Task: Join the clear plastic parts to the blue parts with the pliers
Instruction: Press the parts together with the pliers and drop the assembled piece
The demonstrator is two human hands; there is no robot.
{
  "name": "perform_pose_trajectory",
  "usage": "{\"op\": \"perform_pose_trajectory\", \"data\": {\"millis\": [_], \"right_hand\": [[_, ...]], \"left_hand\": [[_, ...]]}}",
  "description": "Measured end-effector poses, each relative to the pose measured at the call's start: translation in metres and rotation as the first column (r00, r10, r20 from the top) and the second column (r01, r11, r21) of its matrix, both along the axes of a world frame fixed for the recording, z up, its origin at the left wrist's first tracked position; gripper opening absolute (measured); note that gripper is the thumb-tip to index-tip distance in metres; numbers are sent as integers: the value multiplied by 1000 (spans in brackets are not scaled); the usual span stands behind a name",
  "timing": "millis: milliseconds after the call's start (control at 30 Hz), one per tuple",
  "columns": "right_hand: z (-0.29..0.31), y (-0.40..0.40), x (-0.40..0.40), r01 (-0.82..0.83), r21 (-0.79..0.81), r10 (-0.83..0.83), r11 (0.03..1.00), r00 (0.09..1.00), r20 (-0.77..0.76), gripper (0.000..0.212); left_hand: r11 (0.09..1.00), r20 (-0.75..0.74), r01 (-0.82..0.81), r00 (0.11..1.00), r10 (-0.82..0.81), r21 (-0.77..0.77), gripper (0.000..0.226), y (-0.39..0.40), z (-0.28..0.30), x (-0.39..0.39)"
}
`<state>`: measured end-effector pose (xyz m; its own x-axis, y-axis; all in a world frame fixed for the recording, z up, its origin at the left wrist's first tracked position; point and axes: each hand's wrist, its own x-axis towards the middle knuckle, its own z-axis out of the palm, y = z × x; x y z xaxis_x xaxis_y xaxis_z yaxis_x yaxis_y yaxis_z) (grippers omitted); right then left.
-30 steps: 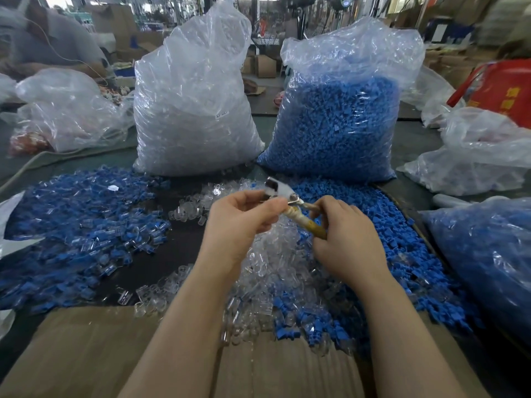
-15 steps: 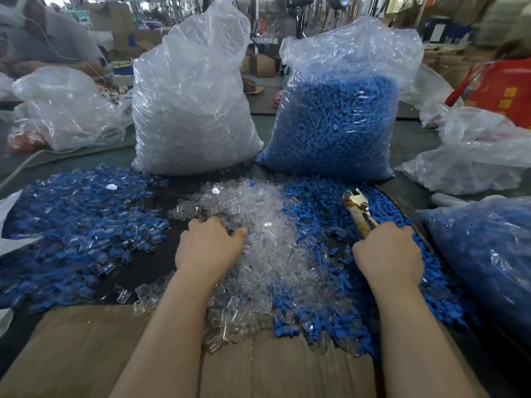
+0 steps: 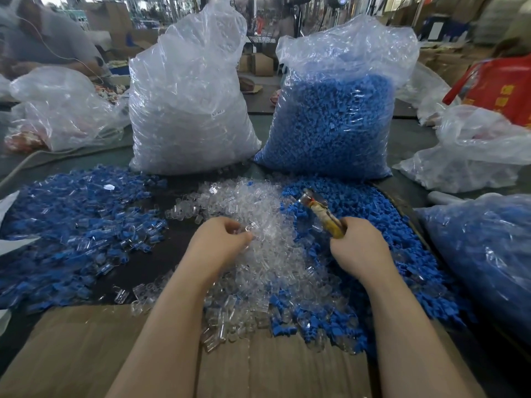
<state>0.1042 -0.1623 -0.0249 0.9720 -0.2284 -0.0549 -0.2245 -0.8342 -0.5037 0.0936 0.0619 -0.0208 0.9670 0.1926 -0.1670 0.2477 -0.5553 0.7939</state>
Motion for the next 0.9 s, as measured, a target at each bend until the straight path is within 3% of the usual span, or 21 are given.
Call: {"op": "perform_pose_trajectory", "data": {"millis": [100, 267, 467, 667, 900], "right_hand": [[1, -3, -2, 98, -43, -94, 994, 991, 91, 5], [2, -13, -6, 303, -217, -297, 928, 953, 59, 29], [-3, -9, -2, 179, -190, -184, 965, 983, -9, 16], [-4, 1, 1, 36, -111, -38, 993, 999, -10, 11], [-2, 2, 1, -16, 36, 11, 999, 992, 124, 14]], "left_hand": [[999, 42, -36, 998, 37, -27, 33, 5, 1, 2], [985, -20, -44, 999, 48, 168, 31, 9, -3, 3], [999, -13, 7, 1000, -7, 50, 18, 7, -7, 4], [997, 17, 13, 1000, -12, -80, 26, 9, 0, 0], [991, 97, 12, 995, 1, -131, 18, 11, 6, -1]]}}
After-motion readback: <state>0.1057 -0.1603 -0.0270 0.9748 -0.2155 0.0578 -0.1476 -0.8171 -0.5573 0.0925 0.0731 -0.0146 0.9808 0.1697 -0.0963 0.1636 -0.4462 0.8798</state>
